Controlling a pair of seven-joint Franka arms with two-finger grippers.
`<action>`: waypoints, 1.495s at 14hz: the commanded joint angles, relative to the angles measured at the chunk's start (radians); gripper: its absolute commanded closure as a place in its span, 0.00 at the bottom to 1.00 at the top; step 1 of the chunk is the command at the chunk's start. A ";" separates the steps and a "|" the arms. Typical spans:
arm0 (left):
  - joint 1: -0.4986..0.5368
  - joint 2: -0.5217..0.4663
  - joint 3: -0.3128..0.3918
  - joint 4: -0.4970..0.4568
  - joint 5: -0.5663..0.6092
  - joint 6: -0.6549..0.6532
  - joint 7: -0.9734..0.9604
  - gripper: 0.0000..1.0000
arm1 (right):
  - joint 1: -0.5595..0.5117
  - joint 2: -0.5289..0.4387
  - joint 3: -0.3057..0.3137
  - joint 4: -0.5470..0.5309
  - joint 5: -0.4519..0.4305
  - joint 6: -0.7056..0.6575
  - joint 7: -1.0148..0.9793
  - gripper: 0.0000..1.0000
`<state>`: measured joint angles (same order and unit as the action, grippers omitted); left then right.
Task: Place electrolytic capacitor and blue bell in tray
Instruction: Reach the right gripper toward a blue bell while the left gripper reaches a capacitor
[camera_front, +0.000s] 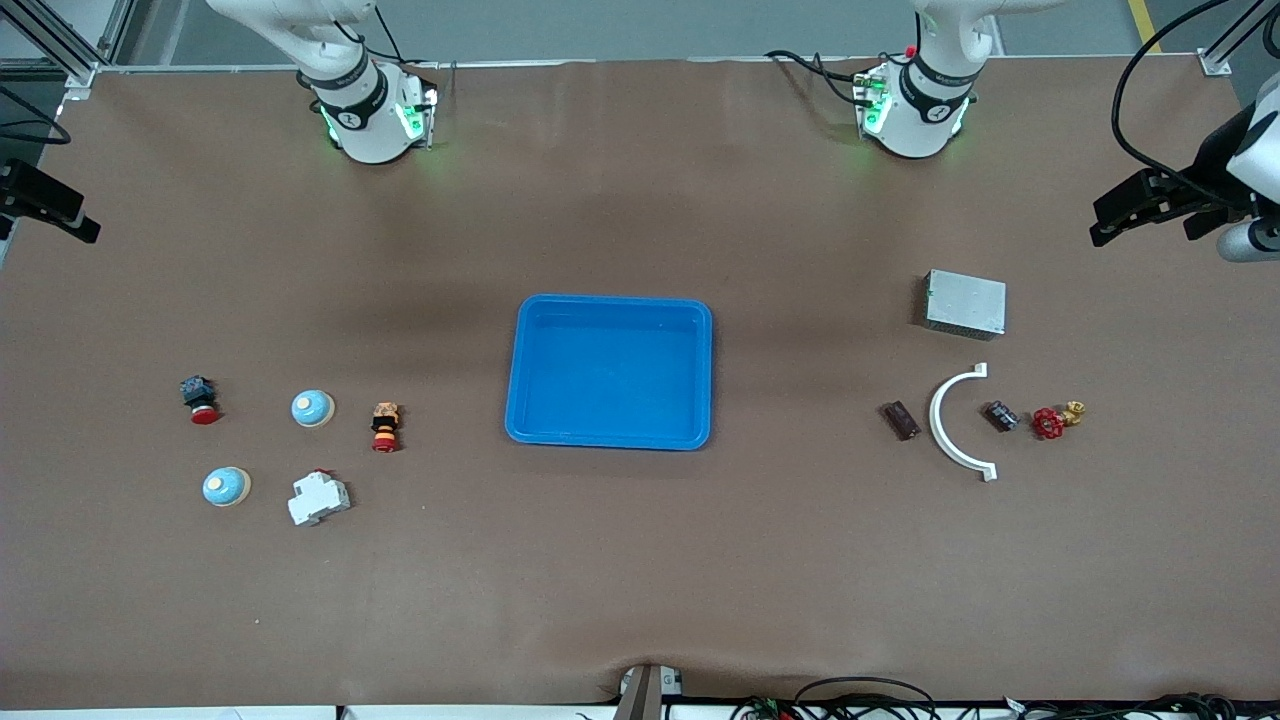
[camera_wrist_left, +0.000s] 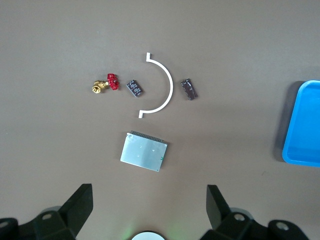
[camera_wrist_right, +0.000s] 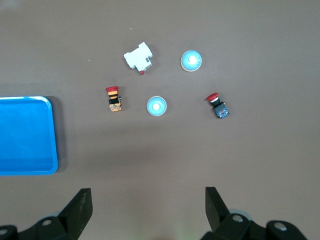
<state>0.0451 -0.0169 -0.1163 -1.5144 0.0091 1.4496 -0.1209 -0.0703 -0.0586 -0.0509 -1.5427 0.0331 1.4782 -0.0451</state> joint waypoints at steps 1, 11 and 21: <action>-0.002 0.005 -0.003 0.013 0.015 -0.015 0.015 0.00 | -0.008 -0.027 0.011 -0.037 0.005 0.019 -0.005 0.00; 0.076 0.144 0.014 0.089 0.020 -0.008 -0.002 0.00 | -0.006 -0.027 0.012 -0.051 0.005 0.039 -0.005 0.00; 0.143 0.256 0.013 -0.100 0.005 0.210 -0.117 0.00 | 0.023 0.003 0.013 -0.436 0.005 0.479 -0.006 0.00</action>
<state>0.1610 0.2530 -0.0975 -1.5678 0.0240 1.6169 -0.2099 -0.0601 -0.0506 -0.0409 -1.9098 0.0331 1.8744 -0.0475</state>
